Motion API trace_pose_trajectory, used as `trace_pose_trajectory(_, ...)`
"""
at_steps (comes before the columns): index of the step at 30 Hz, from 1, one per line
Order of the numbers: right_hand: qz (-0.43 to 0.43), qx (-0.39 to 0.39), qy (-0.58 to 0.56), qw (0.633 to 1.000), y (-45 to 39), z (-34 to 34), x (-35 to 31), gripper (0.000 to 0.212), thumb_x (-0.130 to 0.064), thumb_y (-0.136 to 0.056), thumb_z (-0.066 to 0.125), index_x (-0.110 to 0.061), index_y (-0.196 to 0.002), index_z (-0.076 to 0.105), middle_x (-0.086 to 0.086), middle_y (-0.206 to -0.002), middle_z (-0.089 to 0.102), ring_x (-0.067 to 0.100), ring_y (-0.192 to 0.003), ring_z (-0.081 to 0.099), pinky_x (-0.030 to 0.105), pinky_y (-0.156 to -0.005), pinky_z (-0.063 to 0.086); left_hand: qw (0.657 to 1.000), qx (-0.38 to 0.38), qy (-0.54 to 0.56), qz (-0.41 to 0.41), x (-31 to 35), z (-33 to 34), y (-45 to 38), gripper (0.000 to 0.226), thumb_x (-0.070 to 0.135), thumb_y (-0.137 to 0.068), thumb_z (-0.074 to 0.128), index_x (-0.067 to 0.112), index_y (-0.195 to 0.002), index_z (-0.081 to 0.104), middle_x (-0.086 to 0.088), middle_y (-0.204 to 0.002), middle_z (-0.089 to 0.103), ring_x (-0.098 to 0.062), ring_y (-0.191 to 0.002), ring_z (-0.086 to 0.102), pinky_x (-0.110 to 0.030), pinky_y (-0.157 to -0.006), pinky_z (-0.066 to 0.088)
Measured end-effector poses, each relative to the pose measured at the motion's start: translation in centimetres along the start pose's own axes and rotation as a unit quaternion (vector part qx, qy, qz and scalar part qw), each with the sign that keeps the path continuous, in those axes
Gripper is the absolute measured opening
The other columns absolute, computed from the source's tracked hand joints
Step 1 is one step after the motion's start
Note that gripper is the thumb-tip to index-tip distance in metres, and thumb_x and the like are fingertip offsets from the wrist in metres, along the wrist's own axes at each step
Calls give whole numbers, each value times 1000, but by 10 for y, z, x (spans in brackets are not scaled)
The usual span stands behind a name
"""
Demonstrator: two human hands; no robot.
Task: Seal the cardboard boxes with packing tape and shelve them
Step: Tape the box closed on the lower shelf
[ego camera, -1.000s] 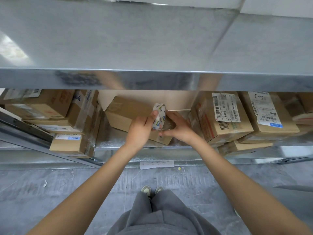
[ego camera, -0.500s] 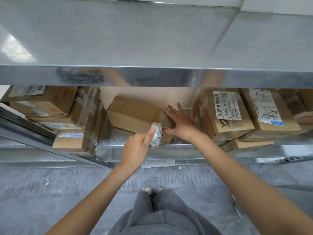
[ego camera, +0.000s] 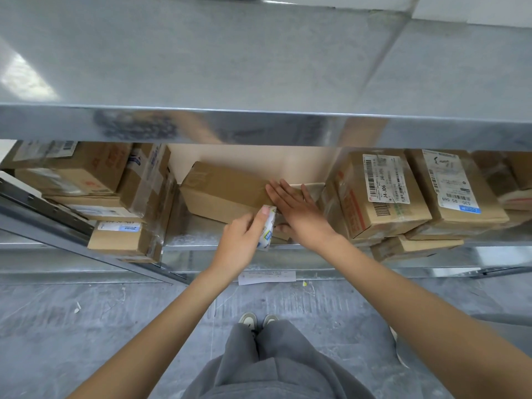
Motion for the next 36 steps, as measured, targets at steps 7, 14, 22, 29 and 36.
trace_pose_trajectory(7,13,6,-23,1000,-2,2,0,79,-51,-86,25,-18,-156,11,-5,-163,5,14,-150,-1,46,-120,-2,965,-70,206,-149,8,24,-31,53,54,-87,58,7,-112,52,-14,-92,68,-29,-67,68,-34,-58,56)
trace_pose_trajectory(14,9,1,-45,999,-2,-1,1,98,-66,-71,16,-17,-155,12,-3,-163,5,15,-150,-1,46,-119,-5,963,-78,214,-144,4,31,-32,40,35,-96,52,4,-119,44,-23,-91,70,-28,-46,61,-22,-39,40)
trace_pose_trajectory(22,1,-5,-24,1000,-2,3,6,90,-20,-88,64,-19,-156,5,-4,-164,1,16,-150,-4,43,-119,-3,960,-82,204,-172,-5,36,-14,14,27,-98,47,14,-102,46,-18,-78,63,-20,-35,52,-19,-37,33)
trace_pose_trajectory(29,-1,5,-23,1000,0,4,3,89,-21,-89,63,-18,-156,4,-3,-164,0,16,-150,-5,42,-118,-7,952,-93,231,-180,-21,42,-9,15,32,-100,46,21,-108,50,-15,-82,67,-21,-44,55,-20,-42,36)
trace_pose_trajectory(36,0,-5,-18,1000,-1,4,3,88,-19,-89,62,-18,-156,5,-3,-164,1,17,-151,-5,45,-119,-4,953,-104,249,-142,-28,45,-14,19,30,-102,46,16,-113,49,-17,-83,65,-20,-43,56,-22,-40,35)
Point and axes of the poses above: each hand's wrist, its own y-axis away from the middle knuckle, its own z-axis out of the palm, x = y × z, the point moved 3 cm from there along -y, towards the middle knuckle
